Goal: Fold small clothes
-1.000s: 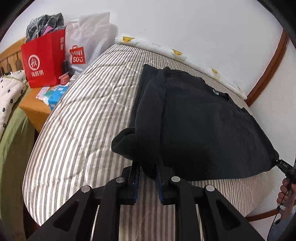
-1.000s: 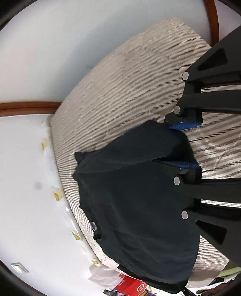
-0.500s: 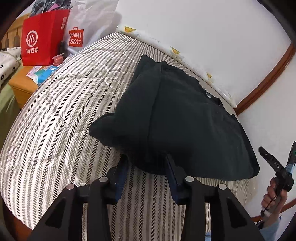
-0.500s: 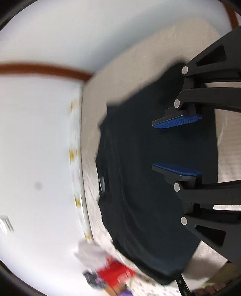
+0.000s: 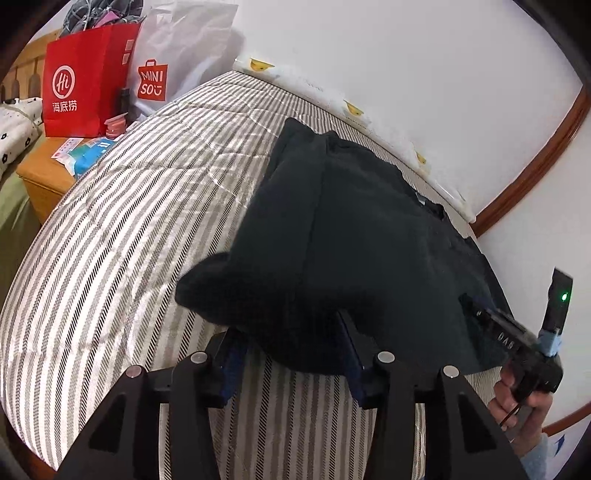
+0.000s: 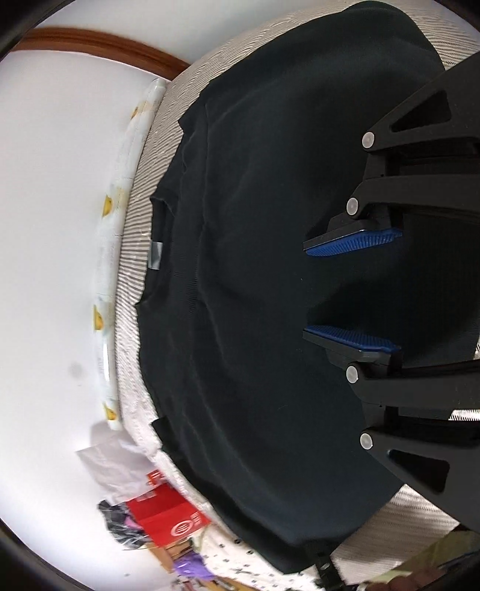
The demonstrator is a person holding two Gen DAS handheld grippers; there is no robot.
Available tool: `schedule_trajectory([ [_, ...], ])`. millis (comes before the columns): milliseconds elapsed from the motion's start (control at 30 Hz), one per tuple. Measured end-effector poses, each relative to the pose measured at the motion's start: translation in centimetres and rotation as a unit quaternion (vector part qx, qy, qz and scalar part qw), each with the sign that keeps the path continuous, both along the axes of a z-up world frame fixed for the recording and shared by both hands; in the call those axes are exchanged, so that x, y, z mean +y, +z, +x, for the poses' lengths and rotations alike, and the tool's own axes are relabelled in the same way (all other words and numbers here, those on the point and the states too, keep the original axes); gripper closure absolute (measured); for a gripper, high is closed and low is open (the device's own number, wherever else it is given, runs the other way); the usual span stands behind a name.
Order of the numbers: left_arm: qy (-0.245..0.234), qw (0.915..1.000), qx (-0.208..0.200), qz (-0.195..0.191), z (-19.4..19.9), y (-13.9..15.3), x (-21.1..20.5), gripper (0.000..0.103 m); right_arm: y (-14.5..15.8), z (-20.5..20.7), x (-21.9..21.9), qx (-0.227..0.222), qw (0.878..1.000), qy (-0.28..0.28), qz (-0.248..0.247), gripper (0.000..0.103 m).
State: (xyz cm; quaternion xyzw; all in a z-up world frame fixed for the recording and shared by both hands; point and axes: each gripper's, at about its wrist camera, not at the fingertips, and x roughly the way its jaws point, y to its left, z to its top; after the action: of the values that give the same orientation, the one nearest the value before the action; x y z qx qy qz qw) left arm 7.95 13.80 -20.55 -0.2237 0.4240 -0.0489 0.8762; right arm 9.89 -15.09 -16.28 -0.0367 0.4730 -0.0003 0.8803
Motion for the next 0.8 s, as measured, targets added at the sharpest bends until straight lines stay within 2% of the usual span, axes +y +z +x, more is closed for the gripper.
schedule_trajectory([
  [100, 0.006, 0.9999, -0.004, -0.008, 0.3, -0.1, 0.3, 0.058, -0.3, -0.7, -0.2, 0.0, 1.0, -0.001, -0.001, 0.064],
  [233, 0.009, 0.9999, -0.007, 0.01, 0.6, 0.0, -0.2, 0.059, -0.4, -1.7, 0.1, 0.001, 1.0, 0.004, -0.004, 0.064],
  [367, 0.011, 0.9992, -0.021, 0.033, 0.7, 0.5, -0.9, 0.077, -0.5, -3.8, 0.6, 0.0, 0.999, 0.027, -0.023, 0.064],
  [433, 0.018, 0.9988, -0.023, 0.039, 0.6, 1.1, -1.1, 0.082, -0.2, -5.0, 0.6, -0.001, 0.999, 0.036, -0.028, 0.064],
  [700, 0.016, 0.9955, -0.056, 0.075, 0.0, 4.6, -3.0, 0.089, 1.3, -9.0, -1.5, 0.002, 0.998, 0.065, 0.023, 0.064],
  [800, 0.014, 0.9936, -0.077, 0.082, 0.0, 6.7, -4.1, 0.09, 2.4, -10.2, -3.2, -0.025, 0.999, 0.031, -0.007, 0.064],
])
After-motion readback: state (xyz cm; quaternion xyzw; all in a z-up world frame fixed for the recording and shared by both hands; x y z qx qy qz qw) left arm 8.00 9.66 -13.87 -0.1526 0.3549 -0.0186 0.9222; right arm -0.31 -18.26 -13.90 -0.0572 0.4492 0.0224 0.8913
